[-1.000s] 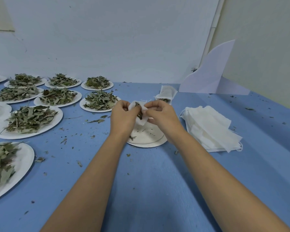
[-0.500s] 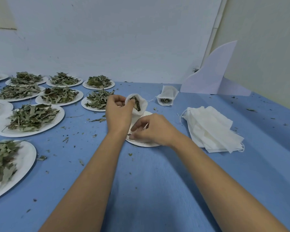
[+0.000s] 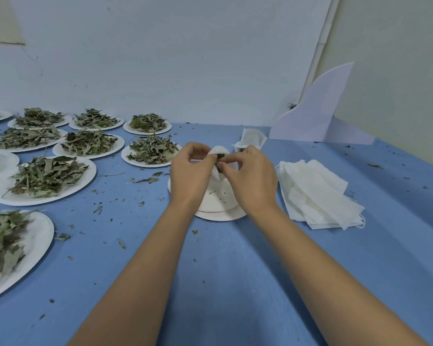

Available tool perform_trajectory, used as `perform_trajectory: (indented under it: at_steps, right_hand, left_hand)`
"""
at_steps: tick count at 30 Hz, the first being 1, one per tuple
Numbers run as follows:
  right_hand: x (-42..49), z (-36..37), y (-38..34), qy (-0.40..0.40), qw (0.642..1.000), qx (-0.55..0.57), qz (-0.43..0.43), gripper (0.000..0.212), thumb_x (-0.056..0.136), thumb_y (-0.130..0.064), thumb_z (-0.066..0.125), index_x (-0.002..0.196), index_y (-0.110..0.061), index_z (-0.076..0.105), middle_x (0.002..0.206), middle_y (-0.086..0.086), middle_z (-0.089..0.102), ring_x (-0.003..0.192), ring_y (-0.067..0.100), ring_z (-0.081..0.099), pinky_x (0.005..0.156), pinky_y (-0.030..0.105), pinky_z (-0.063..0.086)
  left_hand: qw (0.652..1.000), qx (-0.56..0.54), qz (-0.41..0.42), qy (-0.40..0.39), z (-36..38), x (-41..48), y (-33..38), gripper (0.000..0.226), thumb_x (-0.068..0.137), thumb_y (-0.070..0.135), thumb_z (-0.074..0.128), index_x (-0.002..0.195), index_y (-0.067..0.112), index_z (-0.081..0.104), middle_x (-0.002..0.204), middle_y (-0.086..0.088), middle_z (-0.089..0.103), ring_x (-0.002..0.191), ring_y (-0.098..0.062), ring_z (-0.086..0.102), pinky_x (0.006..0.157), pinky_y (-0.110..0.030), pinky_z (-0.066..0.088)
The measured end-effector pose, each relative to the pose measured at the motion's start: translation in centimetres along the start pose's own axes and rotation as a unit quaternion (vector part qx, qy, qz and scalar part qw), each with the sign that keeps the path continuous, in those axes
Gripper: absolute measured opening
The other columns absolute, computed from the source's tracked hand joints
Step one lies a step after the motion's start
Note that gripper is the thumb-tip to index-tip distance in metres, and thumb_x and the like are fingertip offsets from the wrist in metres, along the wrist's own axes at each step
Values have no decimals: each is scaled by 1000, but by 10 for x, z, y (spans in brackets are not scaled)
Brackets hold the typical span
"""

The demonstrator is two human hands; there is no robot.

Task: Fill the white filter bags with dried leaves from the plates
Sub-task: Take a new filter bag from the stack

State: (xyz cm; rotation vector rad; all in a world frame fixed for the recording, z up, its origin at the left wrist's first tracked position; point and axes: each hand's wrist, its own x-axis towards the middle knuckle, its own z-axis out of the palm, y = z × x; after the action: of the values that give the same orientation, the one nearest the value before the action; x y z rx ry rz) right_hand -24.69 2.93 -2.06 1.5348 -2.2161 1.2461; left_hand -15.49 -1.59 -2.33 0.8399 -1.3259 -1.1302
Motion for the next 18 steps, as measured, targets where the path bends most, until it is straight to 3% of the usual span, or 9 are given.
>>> perform_trajectory:
  at_steps: [5,8,12,15,16,18]
  right_hand:
    - [0,-2,10,8,992,-123,-22,17,92,-29,55,91,-26,72,80,-6,39,86,17,46,59,30,26]
    - [2,-6,13,-30,992,-121,-33,22,95,-30,50,92,-26,72,78,-3,46,84,22,53,58,31,27]
    - [4,-9,8,-120,978,169,17,26,93,-20,53,107,-29,73,79,-8,65,80,12,56,73,31,45]
    - [4,-13,4,-15,945,318,79,25,88,-10,55,89,-25,74,69,-22,64,68,4,55,68,18,45]
    - [6,-13,4,5,938,332,97,24,87,-9,55,88,-25,72,77,-20,66,74,7,58,72,21,47]
    - [10,-14,5,-45,924,355,133,23,89,-8,53,101,-22,67,105,-5,67,96,14,63,84,29,52]
  left_hand:
    - [995,-22,22,-100,6,-6,-1,21,81,-4,63,72,14,60,55,12,60,56,-4,59,60,-25,56]
    - [993,-34,8,-112,5,-5,-1,21,81,-6,62,73,14,61,58,11,60,58,-3,60,62,-22,56]
    - [999,-37,-9,-37,-2,2,-2,21,81,-4,62,78,16,59,73,5,58,64,-6,59,69,-29,56]
    - [999,-39,-27,-8,-10,8,-4,21,81,-2,62,80,18,58,82,3,58,76,-12,59,77,-33,55]
    - [998,-53,-40,-11,-12,9,-4,21,82,-3,61,81,18,58,84,1,58,77,-12,59,77,-33,55]
    - [994,-83,-66,-39,-13,10,-3,21,83,-4,60,81,16,58,85,-3,59,75,-12,61,75,-32,56]
